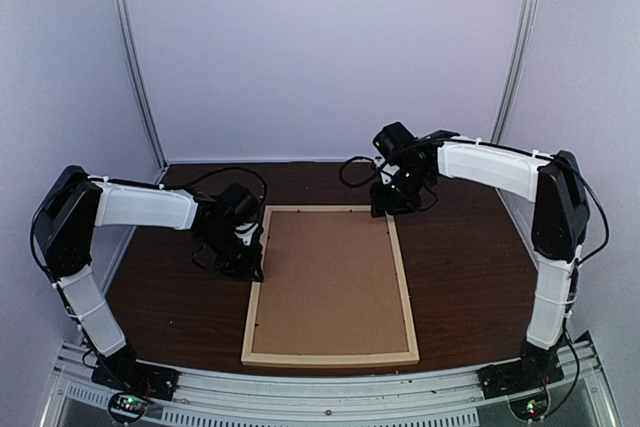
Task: Put the photo into the frame
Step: Press the fastener onto the backboard.
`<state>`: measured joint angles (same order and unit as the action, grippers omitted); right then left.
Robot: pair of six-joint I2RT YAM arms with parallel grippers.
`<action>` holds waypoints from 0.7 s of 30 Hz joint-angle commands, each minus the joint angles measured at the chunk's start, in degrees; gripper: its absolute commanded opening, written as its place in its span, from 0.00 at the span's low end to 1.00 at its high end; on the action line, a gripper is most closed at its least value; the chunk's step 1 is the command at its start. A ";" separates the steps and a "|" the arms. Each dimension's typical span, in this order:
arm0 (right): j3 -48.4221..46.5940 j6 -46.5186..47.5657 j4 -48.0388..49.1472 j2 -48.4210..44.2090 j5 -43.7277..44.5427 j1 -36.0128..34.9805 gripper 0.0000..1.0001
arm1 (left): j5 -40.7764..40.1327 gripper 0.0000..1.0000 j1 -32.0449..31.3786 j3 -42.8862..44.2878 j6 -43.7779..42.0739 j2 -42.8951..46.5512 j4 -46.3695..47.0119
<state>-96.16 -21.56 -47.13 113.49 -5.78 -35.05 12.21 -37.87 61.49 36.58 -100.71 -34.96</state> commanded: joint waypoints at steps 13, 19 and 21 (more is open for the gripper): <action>18.58 -1.77 -3.03 -9.78 4.61 -1.48 0.49 | 1.54 0.15 -1.16 -0.08 -2.56 -1.42 -1.18; 23.19 -3.03 -0.59 -9.81 3.87 -1.69 0.48 | 1.46 0.15 -1.16 -0.06 -2.72 -1.81 -1.43; 23.66 -3.25 -0.27 -9.56 3.72 -1.89 0.48 | 1.45 0.15 -1.16 -0.06 -2.68 -1.99 -1.43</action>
<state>-73.65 -23.38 -49.30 105.14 -2.55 -36.42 12.21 -37.87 61.56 36.58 -100.73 -35.00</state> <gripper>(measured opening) 0.484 0.205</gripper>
